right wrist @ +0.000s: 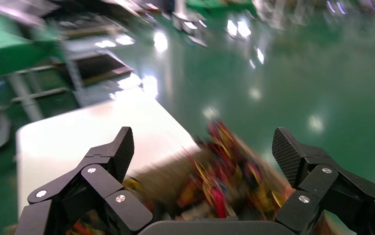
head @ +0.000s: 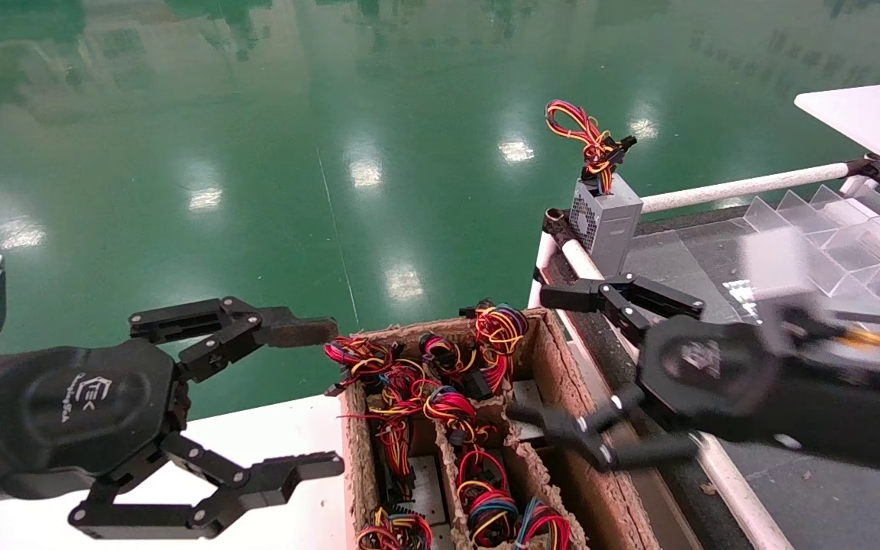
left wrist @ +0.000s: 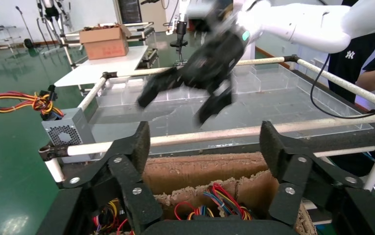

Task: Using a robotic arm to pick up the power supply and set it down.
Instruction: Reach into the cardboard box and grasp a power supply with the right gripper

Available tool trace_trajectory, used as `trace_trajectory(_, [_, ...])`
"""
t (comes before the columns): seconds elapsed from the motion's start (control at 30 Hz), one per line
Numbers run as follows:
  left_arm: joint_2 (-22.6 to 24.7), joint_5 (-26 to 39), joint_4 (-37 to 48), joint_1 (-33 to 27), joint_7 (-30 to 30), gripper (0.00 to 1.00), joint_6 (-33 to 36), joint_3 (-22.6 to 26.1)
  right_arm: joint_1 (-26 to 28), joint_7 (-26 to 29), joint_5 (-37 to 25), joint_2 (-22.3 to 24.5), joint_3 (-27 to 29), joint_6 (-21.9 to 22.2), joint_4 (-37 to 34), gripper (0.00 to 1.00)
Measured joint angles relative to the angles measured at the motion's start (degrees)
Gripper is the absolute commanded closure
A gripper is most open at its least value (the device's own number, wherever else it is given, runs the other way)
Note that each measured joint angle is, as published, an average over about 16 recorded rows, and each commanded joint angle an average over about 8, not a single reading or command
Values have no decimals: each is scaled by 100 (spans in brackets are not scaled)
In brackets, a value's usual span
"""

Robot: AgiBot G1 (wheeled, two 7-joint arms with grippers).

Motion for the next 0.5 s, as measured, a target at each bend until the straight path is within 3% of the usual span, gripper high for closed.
trace_trajectory(0.4, [0, -1, 1, -1, 1, 0, 0, 1, 980, 470, -1276, -847, -689, 597, -1503, 0])
trace_trajectory(0.43, [0, -1, 1, -1, 1, 0, 0, 2, 1074, 477, -1362, -930, -740, 613, -1667, 7])
trace_trajectory(0.5, [0, -1, 1, -1, 1, 0, 0, 2, 1253, 473, -1522, -1092, -834, 641, -1993, 32])
